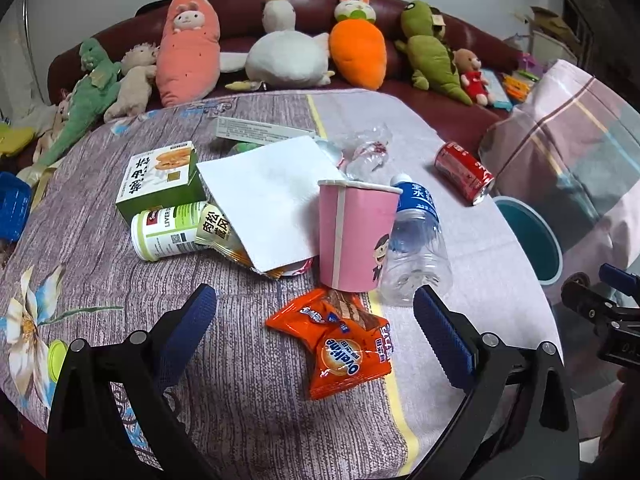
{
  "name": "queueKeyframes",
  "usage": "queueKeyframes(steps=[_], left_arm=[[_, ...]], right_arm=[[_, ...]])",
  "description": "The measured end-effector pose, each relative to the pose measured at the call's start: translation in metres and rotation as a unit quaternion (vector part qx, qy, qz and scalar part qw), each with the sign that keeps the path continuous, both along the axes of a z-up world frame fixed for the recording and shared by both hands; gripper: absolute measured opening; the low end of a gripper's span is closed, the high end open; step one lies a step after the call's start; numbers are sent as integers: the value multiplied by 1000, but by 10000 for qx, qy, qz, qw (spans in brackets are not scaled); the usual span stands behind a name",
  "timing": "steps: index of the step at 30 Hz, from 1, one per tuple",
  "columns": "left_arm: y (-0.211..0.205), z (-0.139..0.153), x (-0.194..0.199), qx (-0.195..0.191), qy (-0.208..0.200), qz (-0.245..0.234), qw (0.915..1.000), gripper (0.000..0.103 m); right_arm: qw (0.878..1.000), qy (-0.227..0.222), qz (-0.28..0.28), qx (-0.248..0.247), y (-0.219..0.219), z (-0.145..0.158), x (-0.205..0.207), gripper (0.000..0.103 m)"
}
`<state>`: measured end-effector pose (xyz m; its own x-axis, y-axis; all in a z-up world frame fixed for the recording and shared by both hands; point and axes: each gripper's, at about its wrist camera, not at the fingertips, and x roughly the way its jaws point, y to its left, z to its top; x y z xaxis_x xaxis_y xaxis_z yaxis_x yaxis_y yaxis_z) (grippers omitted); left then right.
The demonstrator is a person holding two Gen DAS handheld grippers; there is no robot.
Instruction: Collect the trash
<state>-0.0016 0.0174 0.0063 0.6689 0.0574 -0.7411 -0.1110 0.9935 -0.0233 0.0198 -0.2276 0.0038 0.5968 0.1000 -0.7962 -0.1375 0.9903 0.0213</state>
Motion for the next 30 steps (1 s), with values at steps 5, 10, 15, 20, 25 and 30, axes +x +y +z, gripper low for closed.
queueKeyframes(steps=[5, 10, 15, 20, 25, 30], left_arm=[[2, -2, 0, -4, 8, 18, 10000, 99], [2, -3, 1, 4, 8, 13, 10000, 99], [1, -5, 2, -5, 18, 4, 10000, 99], [0, -5, 3, 17, 3, 0, 10000, 99], [-1, -6, 4, 27, 1, -2, 10000, 99], [-1, -6, 4, 29, 2, 3, 10000, 99]], right_arm=[[10000, 19, -4, -10, 1, -2, 1, 97], [10000, 25, -9, -12, 0, -3, 2, 97], [10000, 30, -30, -25, 1, -5, 3, 97], [10000, 42, -42, -28, 0, -5, 4, 97], [9999, 73, -70, -35, -2, -7, 6, 97], [9999, 95, -90, -51, -2, -9, 8, 97]])
